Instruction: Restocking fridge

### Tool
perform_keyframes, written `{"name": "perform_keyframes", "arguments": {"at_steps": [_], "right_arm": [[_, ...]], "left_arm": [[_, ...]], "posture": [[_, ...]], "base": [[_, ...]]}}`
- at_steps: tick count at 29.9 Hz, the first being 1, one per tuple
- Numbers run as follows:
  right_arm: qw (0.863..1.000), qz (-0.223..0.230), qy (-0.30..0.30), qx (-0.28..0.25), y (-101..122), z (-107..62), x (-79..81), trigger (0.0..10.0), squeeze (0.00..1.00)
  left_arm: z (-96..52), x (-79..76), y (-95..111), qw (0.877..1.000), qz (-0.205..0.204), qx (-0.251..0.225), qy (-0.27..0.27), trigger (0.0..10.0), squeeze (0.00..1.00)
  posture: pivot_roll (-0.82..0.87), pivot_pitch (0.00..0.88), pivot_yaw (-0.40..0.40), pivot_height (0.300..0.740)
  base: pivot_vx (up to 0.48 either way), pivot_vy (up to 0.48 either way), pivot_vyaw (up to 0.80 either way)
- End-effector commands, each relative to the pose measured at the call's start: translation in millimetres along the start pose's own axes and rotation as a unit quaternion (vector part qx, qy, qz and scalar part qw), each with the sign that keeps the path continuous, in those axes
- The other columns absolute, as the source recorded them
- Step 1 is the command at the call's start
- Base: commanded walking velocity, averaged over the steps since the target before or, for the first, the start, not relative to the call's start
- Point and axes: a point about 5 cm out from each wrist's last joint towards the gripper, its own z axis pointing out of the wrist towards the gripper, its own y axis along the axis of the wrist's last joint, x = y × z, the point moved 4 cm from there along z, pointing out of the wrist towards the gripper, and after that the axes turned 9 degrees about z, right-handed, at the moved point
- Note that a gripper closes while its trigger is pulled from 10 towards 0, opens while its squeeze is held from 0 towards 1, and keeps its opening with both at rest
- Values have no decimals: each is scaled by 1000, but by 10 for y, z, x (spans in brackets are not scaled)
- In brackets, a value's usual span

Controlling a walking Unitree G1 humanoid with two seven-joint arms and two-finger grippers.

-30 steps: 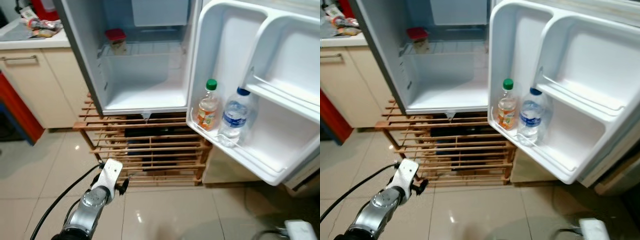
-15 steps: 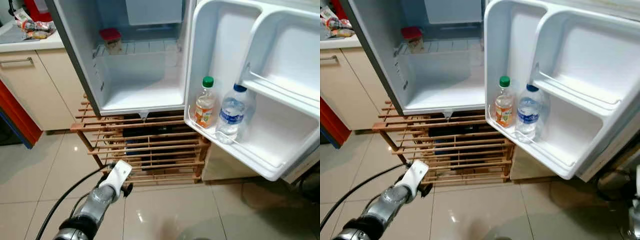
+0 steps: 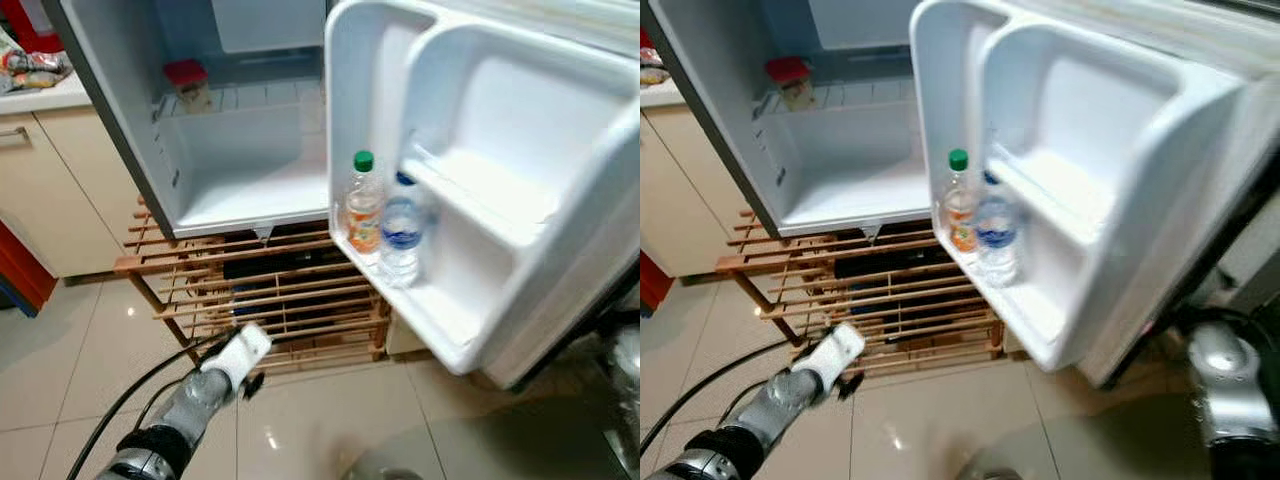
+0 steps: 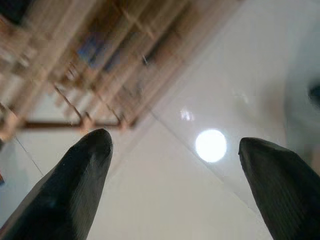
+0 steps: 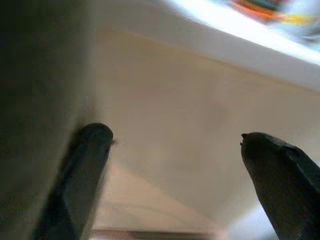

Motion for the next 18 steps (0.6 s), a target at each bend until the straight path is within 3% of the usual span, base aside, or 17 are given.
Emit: {"name": "perform_keyframes", "arguments": {"at_steps": [1,4,8,9,11,14,16,17,18], "right_arm": [[995,22,99,-24,255,14,428,10000,0],[980,54,189,-37,452,-94,815,10000,0],[945,119,299,-57,722,-303,1207,10000,0],[945,119,299,-57,722,-303,1207,10000,0],[924,163,342,-48,782,-408,1327,10000,0],[932,169,320,-33,713,-362,1255,10000,0],[950,158,268,-12,560,-257,1116,10000,0],[969,136,208,4,411,-150,966,10000,0],[972,133,192,13,351,-126,927,10000,0]], "left_arm": [[-56,-216,-364,997,35,56,-39,10000,0],[-148,-440,-692,986,103,103,-81,10000,0],[-219,-637,-865,980,104,124,-115,10000,0],[-219,-637,-865,980,104,124,-115,10000,0],[-215,-673,-861,979,115,123,-116,10000,0],[-197,-672,-817,981,107,117,-110,10000,0],[-165,-668,-733,986,84,105,-102,10000,0],[-144,-676,-671,988,65,96,-99,10000,0],[-139,-681,-658,989,64,95,-98,10000,0]], "posture": [[-231,0,70,740],[-234,0,71,740],[-234,0,72,740],[-234,0,72,740],[-232,0,75,740],[-228,0,75,740],[-225,0,77,740],[-225,0,77,740],[-224,0,78,740]], "base": [[0,0,0],[0,0,0],[0,0,0],[0,0,0],[0,0,0],[0,0,0],[0,0,0],[0,0,0],[0,0,0]]}}
